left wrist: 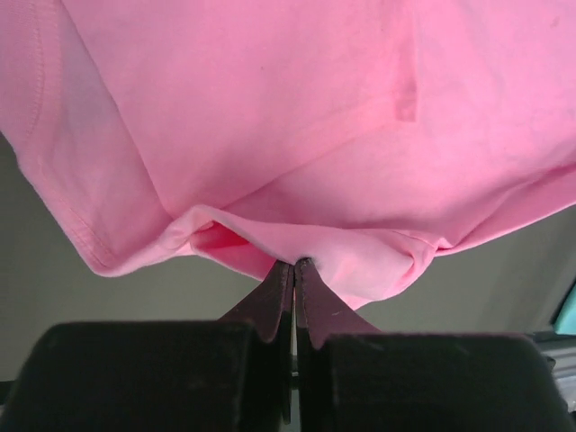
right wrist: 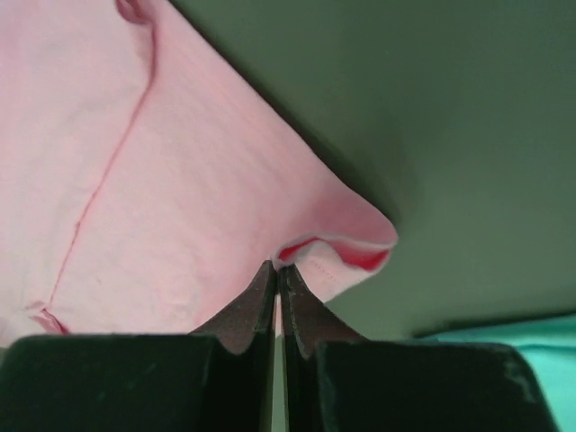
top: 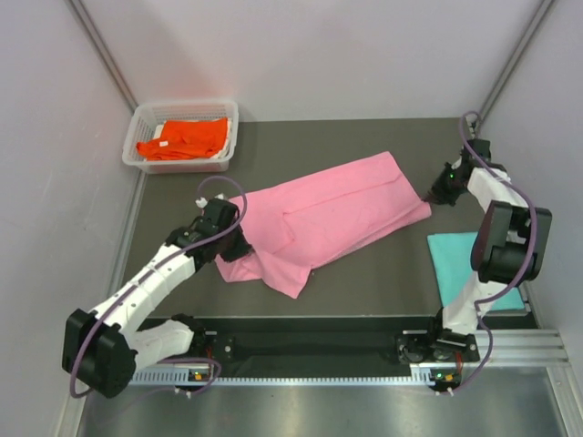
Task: Fold and stack the t-shirts
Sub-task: Fold the tshirt
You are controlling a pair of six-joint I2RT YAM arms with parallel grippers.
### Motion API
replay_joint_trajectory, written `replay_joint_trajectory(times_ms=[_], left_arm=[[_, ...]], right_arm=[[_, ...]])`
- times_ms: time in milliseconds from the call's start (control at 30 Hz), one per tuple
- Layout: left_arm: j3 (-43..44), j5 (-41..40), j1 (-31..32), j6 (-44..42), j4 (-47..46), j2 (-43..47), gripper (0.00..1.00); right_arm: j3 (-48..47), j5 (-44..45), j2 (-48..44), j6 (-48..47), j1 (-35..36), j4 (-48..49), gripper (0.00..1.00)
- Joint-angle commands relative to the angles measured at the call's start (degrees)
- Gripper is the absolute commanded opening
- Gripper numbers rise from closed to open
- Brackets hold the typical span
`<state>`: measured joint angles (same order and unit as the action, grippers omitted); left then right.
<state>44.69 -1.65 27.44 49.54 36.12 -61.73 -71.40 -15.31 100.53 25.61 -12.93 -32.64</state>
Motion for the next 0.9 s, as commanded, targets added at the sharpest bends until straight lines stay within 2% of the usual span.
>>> replay_joint_trajectory(times_ms=[0, 267, 633, 867], left_arm=[[2.9, 1.3, -3.1, -1.7, -2.2, -1.6, 0.00], [5.3, 1.3, -11.0, -2.6, -3.3, -4.9, 0.00], [8.1, 2.4, -14.3, -3.2, -2.1, -7.2, 0.00], [12.0, 2.1, -16.3, -5.2, -0.2, -12.1, 0.00]], right_arm=[[-6.4, -0.6, 3.3, 0.1, 1.6, -1.0, 0.00], [-21.0, -1.1, 14.8, -1.1, 2.3, -6.5, 0.00], [-29.0, -4.0, 22.1, -0.2, 4.1, -7.0, 0.00], [-34.9, -5.0, 26.0, 0.9, 5.5, -8.1, 0.00]])
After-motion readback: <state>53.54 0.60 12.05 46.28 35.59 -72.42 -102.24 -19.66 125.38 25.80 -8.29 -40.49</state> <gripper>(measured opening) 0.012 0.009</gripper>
